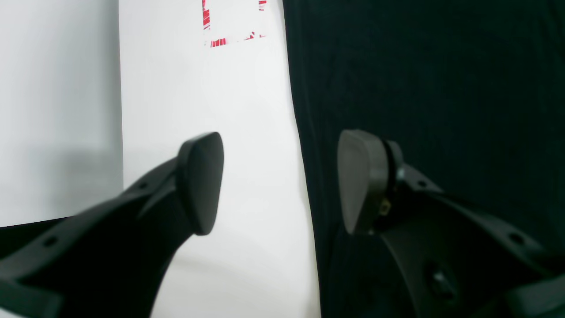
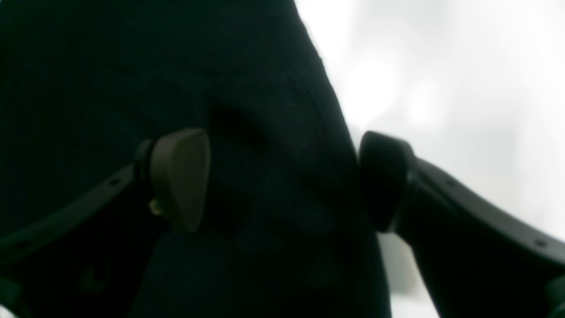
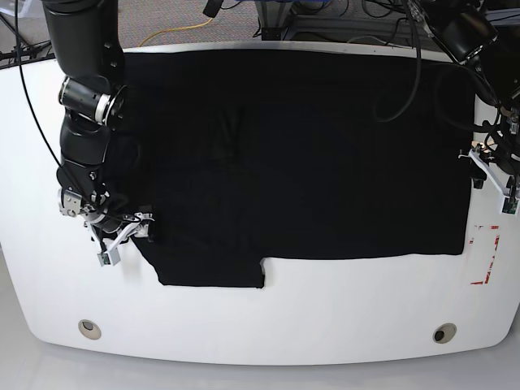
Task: Fold the T-shirt properly
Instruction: 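Move both grippers down the shirt sides and grasp the hem corners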
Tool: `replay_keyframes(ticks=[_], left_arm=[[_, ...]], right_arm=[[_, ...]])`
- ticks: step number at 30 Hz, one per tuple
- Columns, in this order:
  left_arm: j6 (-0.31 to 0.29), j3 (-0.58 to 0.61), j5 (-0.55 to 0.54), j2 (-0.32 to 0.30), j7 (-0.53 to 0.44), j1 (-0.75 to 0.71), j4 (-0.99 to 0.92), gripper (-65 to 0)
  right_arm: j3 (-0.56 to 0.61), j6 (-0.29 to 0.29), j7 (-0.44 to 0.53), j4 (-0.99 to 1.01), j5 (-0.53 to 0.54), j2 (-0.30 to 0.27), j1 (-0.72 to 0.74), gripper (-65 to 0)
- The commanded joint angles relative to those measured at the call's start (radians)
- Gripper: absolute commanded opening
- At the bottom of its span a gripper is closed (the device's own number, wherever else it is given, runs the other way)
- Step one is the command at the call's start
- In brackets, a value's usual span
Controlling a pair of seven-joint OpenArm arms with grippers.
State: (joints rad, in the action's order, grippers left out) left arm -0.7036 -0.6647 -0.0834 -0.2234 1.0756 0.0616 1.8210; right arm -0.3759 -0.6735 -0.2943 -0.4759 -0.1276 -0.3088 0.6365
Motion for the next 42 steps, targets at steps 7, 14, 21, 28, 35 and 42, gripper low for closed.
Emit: replay_keyframes(ticks=[7, 14, 21, 28, 35, 42], left_arm=[[0.005, -0.005, 0.020, -0.040, -0.019, 0.094, -0.022, -26.7], [0.005, 0.000, 0.049, -0.106, -0.018, 0.202, -0.211, -19.7], [0.006, -0.003, 0.050, -0.166, -0.097, 0.317, -0.458, -19.4], [0.008, 0.020, 0.052, -0.221, -0.326, 0.396, -0.781, -19.3], [0.026, 0.086, 0.052, -0.285, -0.582, 0.519, -1.174, -19.6], [0.078, 0.139, 0.047, -0.291, -0.730, 0.567, -1.372, -19.3]], right_arm=[[-0.002, 0.001, 0.000, -0.016, 0.004, 0.015, 0.029, -27.9], [-0.002, 0.002, 0.000, -0.019, -0.004, 0.044, 0.033, -51.2], [-0.002, 0.002, 0.000, -0.019, -0.004, 0.049, 0.033, -62.5], [-0.002, 0.002, 0.000, -0.019, -0.004, 0.050, 0.033, -62.5], [-0.002, 0.002, 0.000, -0.019, -0.004, 0.050, 0.035, -62.6], [-0.002, 0.002, 0.000, -0.019, -0.001, 0.050, 0.035, -62.6]])
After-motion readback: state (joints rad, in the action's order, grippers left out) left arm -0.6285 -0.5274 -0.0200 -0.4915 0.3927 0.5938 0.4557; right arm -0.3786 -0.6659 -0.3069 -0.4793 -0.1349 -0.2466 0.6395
